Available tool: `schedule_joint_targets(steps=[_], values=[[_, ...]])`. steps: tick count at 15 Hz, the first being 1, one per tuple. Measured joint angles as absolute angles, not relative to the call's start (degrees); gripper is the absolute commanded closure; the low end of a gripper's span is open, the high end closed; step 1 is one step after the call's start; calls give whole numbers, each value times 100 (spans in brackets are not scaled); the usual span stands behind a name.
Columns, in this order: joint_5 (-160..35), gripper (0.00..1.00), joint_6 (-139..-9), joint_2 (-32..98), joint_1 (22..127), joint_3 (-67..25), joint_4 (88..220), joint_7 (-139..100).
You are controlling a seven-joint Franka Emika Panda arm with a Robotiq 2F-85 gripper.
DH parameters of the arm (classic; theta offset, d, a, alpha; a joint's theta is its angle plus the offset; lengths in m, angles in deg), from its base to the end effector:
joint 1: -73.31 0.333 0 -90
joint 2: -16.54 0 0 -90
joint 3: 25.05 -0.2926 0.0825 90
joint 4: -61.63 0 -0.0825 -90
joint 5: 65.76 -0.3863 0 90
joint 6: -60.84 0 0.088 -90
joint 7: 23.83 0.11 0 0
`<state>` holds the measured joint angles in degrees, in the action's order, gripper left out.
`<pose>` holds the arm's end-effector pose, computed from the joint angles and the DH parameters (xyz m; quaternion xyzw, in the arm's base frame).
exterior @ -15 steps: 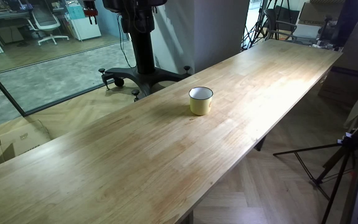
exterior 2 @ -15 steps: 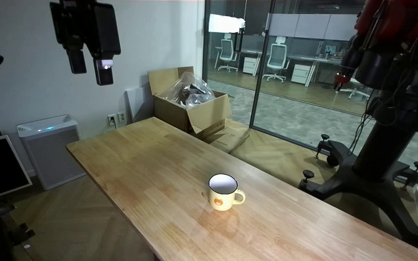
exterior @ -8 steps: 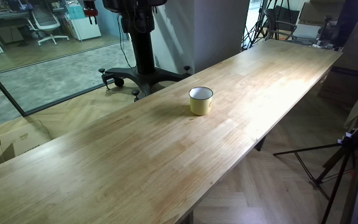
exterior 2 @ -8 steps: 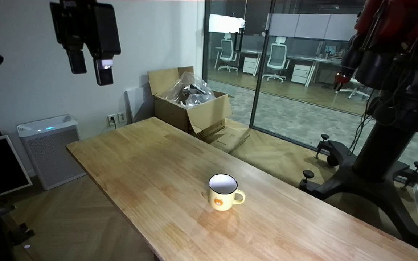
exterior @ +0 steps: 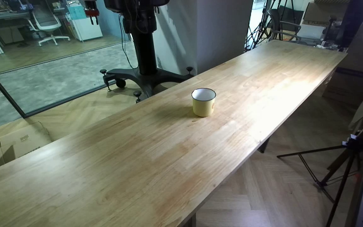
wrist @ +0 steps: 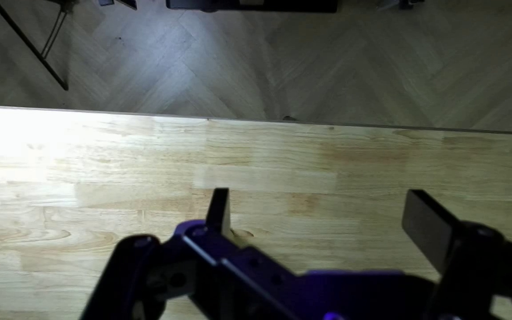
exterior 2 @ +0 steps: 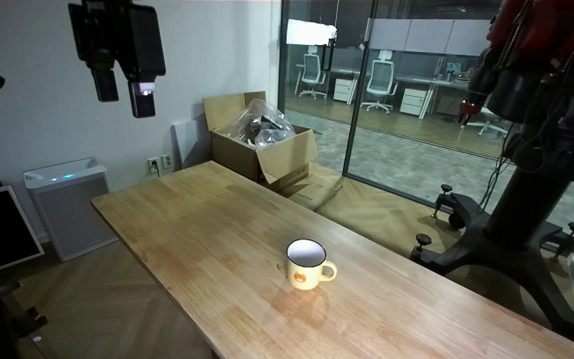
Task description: Move the yellow mug to the left
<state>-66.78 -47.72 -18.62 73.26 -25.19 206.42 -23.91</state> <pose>0.3764 0.0020 0.4560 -0.9999 0.0017 0.0093 0.0077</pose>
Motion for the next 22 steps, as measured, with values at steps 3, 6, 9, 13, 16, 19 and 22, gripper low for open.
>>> schedule_joint_targets(steps=[3, 6, 9, 13, 16, 19, 22], values=[[-6539, 0, -4977, -1862, 7234, -2515, 20645, -2384], [-5854, 0, -5828, -1854, 6844, -2447, 20681, -2384], [-5820, 0, -5872, -1838, 6799, -2409, 20692, -2424], [-5817, 0, -5866, -1833, 6848, -2431, 20701, -2425], [-5854, 0, -6061, -1636, 6850, -2413, 20690, -2423], [-5951, 0, -6678, -945, 6801, -2218, 20422, -2415], [-6170, 0, -7131, 127, 6756, -1898, 19894, -2564]])
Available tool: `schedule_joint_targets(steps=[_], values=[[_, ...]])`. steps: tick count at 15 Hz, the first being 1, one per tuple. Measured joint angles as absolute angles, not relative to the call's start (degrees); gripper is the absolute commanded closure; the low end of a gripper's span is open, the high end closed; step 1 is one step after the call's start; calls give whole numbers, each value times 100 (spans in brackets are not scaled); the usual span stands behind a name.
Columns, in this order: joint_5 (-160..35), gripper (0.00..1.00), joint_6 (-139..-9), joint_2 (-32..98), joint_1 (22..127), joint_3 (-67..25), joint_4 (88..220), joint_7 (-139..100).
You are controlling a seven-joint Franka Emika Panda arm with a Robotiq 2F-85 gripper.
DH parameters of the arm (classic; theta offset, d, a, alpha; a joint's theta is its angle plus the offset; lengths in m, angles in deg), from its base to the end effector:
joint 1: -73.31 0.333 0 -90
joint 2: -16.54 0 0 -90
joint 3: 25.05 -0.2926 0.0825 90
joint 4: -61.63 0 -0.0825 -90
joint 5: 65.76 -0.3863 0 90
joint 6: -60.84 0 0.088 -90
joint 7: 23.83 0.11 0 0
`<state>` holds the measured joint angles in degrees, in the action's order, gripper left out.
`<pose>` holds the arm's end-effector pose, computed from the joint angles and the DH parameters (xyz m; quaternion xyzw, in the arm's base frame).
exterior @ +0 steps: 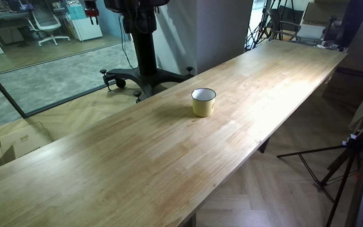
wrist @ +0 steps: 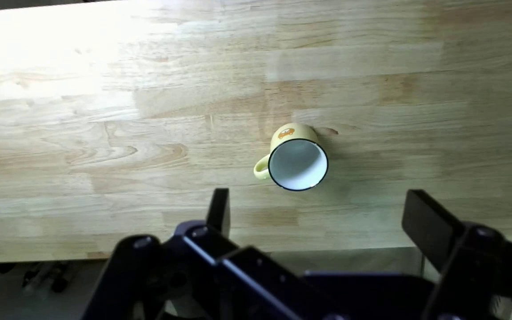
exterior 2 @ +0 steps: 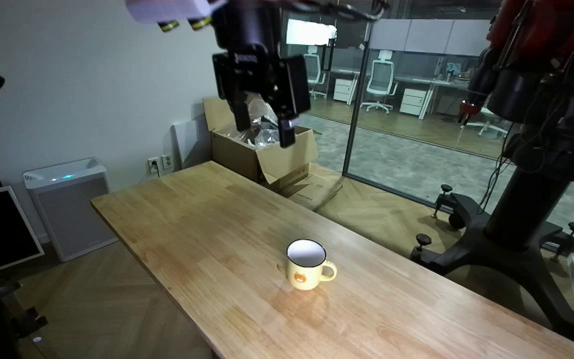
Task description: Move the yellow mug to the left
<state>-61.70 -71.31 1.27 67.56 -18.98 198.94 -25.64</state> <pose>0.4693 -0.1002 0.4084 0.9939 -0.0649 0.0854 0.0245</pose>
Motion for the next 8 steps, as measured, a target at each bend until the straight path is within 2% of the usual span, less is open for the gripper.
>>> schedule_joint_targets(steps=[8], values=[[-6201, 0, -7106, 2757, 6684, -1726, 18295, -2501]])
